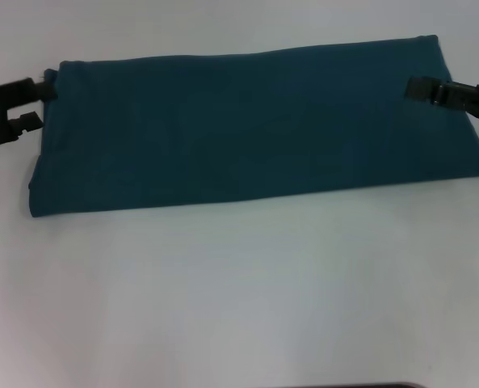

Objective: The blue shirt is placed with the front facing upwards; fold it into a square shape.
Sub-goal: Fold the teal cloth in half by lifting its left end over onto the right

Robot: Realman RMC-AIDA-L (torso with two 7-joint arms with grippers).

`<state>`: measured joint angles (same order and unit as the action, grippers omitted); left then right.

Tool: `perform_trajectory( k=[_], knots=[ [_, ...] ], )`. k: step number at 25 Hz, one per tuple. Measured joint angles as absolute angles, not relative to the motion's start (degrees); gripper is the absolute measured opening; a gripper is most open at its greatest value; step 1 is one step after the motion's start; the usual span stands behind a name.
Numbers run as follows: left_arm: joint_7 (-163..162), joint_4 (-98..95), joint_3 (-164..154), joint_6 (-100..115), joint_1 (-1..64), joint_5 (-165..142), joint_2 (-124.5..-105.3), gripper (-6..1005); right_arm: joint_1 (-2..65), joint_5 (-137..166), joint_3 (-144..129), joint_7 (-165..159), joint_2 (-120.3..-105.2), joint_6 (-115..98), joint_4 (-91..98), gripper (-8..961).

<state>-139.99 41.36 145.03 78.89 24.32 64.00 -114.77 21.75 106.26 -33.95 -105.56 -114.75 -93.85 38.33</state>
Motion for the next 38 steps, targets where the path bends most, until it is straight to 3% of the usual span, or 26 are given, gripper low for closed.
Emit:
perform_trajectory(
  k=[3,6,13,17,27,29,38],
  knots=[
    [-136.3,42.1,141.0,83.5,25.2,62.5,-111.04,724,21.7,106.3,-34.0,-105.3,-114.27,-94.0,38.4,916],
    [-135.9,43.2,139.5,83.8,25.9,59.2,-109.93,724,21.7,106.3,-34.0,-105.2,-114.11,-94.0,38.2,916],
    [-137.2,44.6,139.6,78.8,27.2,55.8,-112.43,726,21.6,106.4,-34.0,-105.1,-114.08,-94.0,38.0,916],
    [-138.1,45.6,140.9,77.8,27.4,55.9,-113.63,731,21.7,106.9,-33.6,-105.7,-113.35,-94.2,38.0,916],
    [-147.5,46.9,140.8,73.4,27.3,51.3,-114.89,749,21.2,107.0,-33.4,-106.2,-113.2,-94.7,37.9,916],
    [-150.8,47.0,141.2,70.8,26.9,50.4,-116.13,746,21.2,107.0,-33.3,-106.3,-113.17,-94.7,37.9,916],
    [-141.7,47.1,140.6,68.4,26.9,50.3,-117.85,739,21.1,107.0,-33.3,-105.9,-113.11,-94.5,37.9,916]
  ],
)
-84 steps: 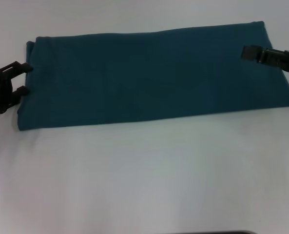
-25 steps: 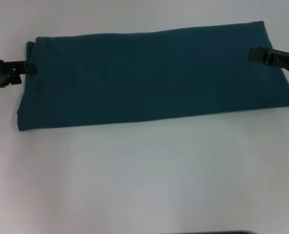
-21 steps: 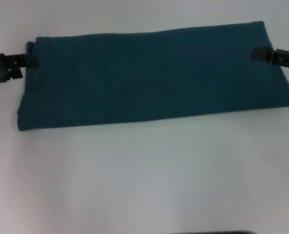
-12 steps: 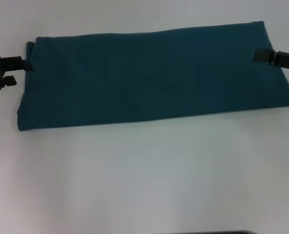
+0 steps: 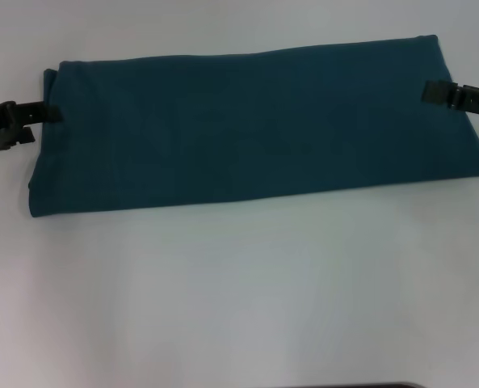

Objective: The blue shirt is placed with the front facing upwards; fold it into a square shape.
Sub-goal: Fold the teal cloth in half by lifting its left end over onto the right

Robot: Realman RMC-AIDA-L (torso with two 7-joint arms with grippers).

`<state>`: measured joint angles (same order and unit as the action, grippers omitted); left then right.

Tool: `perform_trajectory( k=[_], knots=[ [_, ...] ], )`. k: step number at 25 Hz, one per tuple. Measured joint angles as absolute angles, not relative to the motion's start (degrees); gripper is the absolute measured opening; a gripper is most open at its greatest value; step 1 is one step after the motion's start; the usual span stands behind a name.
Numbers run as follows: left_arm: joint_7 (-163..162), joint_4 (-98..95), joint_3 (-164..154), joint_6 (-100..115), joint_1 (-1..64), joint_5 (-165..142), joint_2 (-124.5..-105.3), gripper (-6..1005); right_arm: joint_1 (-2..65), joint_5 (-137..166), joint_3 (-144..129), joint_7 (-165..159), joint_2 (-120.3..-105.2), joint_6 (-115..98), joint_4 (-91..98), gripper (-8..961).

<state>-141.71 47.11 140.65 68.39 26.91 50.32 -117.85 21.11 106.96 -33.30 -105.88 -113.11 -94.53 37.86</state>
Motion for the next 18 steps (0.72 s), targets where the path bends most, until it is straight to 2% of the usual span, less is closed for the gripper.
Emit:
perform_trajectory(
  k=[11,18],
  knots=[
    [-139.5,46.9,140.4,66.2,27.0,48.1,-118.1,738,20.9,107.0,-33.2,-105.9,-113.12,-94.5,37.9,916],
    [-139.6,46.7,140.4,65.4,27.5,45.9,-118.94,738,20.9,107.0,-32.5,-106.0,-113.19,-94.6,37.9,916]
  ],
)
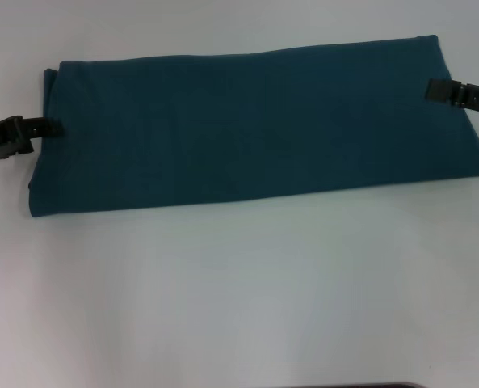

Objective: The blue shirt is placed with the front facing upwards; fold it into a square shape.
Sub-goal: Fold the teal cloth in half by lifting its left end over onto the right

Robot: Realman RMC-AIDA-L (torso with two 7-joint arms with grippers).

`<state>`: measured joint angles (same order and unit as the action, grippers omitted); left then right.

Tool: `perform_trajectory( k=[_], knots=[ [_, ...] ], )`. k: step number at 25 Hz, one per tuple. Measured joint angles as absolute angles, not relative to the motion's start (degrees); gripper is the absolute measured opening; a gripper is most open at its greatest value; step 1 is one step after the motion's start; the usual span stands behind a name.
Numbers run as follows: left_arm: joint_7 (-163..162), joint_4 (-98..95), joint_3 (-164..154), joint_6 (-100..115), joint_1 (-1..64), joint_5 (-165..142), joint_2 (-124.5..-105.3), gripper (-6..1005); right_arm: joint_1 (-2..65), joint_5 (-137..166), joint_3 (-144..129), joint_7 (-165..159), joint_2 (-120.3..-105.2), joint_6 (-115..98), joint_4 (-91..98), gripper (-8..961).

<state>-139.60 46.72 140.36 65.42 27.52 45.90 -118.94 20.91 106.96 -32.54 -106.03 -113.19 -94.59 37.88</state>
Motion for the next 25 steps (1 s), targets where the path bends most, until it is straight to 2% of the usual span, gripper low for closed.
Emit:
perform_trajectory(
  k=[25],
  knots=[
    [-142.1,47.5,139.9,73.5,31.0,42.7,-121.86,737,19.8,107.0,-32.4,-106.0,-113.02,-95.0,37.9,917]
  ],
)
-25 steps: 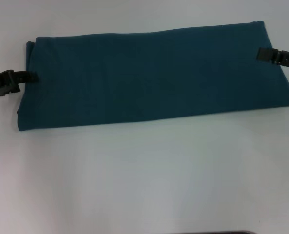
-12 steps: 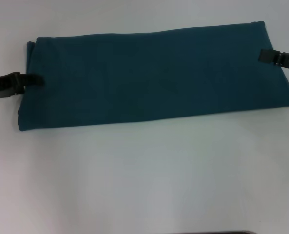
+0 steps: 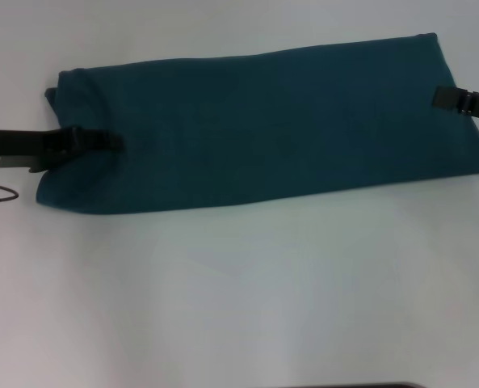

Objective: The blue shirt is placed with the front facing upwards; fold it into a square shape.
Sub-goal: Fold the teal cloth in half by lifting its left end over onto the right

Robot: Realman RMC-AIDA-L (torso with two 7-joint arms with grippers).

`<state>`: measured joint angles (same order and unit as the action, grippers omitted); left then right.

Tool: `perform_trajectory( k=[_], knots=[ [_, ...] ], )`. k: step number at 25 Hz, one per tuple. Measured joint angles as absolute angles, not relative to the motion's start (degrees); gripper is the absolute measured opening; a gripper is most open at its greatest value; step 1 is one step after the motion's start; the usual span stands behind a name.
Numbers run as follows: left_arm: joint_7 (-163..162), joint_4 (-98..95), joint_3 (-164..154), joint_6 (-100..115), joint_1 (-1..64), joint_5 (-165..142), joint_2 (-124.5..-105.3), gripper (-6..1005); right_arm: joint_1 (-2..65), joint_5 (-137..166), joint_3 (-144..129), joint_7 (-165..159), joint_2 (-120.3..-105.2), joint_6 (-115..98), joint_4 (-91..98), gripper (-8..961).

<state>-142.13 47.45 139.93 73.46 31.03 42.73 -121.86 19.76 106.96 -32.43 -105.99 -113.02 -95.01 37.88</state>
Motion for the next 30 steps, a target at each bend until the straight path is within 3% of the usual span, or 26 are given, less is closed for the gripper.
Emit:
perform_trajectory(
  k=[5,10,21,25,30],
  knots=[
    [-144.1,50.9,140.3,75.5,31.4,45.1,-122.59,738,19.3,107.0,-32.3,-106.0,-113.04,-95.2,37.8,917],
    [-146.3,51.1,139.7,75.6,31.6,45.2,-122.25,603,18.7,107.0,-31.5,-105.8,-113.26,-95.4,37.8,917],
    [-147.6,50.1,139.5,75.5,32.1,43.5,-121.9,146,18.2,107.0,-31.3,-105.8,-113.42,-95.6,37.8,917],
    [-147.3,50.1,139.8,77.8,31.7,44.1,-121.53,114,18.1,107.0,-31.3,-105.8,-113.45,-95.6,37.2,917],
    [-148.0,49.9,143.0,79.6,29.7,44.2,-119.6,82,18.1,107.0,-31.3,-105.7,-113.47,-95.6,37.1,917]
  ],
)
